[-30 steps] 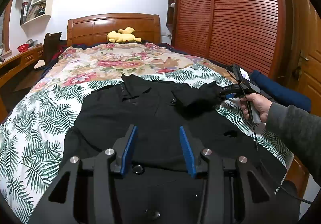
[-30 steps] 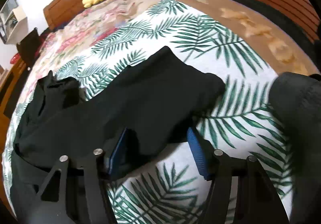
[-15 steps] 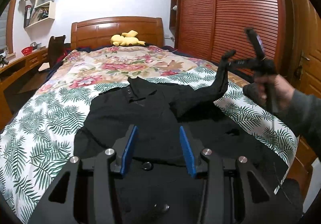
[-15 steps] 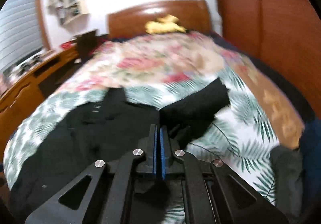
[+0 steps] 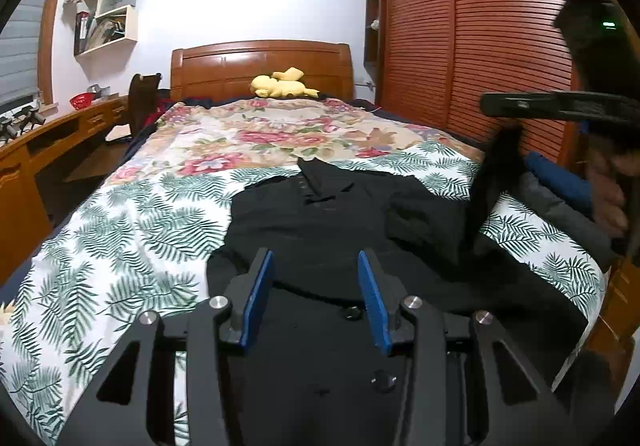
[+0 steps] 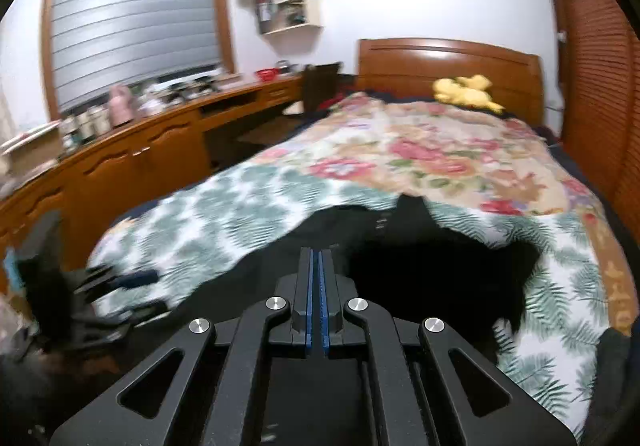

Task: Fold large clothes
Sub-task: 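Lay the sleeve on the coat and open the right tool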

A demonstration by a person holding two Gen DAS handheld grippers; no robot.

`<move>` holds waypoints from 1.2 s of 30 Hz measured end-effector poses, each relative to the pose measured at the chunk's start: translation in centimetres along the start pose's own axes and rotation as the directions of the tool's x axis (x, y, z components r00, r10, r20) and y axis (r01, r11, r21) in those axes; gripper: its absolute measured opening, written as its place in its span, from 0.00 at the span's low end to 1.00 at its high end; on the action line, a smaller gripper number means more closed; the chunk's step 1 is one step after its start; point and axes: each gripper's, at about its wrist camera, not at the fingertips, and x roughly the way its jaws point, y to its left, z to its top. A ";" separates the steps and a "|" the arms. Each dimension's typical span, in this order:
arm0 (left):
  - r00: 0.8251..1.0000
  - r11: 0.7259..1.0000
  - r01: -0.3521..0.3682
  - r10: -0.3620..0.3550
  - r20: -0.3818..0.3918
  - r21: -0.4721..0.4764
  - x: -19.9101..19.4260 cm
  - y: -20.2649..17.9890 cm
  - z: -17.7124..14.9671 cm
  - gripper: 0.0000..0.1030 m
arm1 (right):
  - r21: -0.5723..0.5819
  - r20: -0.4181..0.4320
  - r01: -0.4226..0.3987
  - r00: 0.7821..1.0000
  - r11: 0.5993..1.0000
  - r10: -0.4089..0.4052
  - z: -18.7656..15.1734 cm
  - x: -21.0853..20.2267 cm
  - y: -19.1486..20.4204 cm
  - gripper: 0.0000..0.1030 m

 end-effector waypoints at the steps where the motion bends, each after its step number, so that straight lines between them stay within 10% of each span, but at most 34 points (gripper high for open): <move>1: 1.000 1.000 -0.004 0.004 0.001 -0.003 -0.2 0.4 -0.1 0.41 | -0.033 0.003 0.000 1.000 0.999 0.000 0.0 -0.4 1.4 0.00; 18: 0.999 0.999 0.042 -0.042 -0.028 0.017 -0.4 -0.4 -1.1 0.41 | 0.024 -0.051 0.119 0.992 0.993 -0.118 -2.5 -2.2 -0.8 0.04; 23: 0.994 0.995 0.096 -0.095 -0.056 0.021 -0.8 -4.0 -2.1 0.41 | 0.050 -0.078 0.175 0.982 0.983 -0.171 -4.8 -3.7 -2.6 0.39; 26: 0.990 0.991 0.127 -0.124 -0.067 0.047 -1.1 -6.8 -2.6 0.41 | 0.063 -0.094 0.207 0.975 0.976 -0.200 -6.6 -4.9 -3.7 0.44; 36: 0.938 0.954 0.300 -0.299 -0.175 -0.019 1.7 -13.8 -4.2 0.41 | 0.129 -0.128 0.258 0.962 0.957 -0.242 -12.2 -9.5 -5.9 0.46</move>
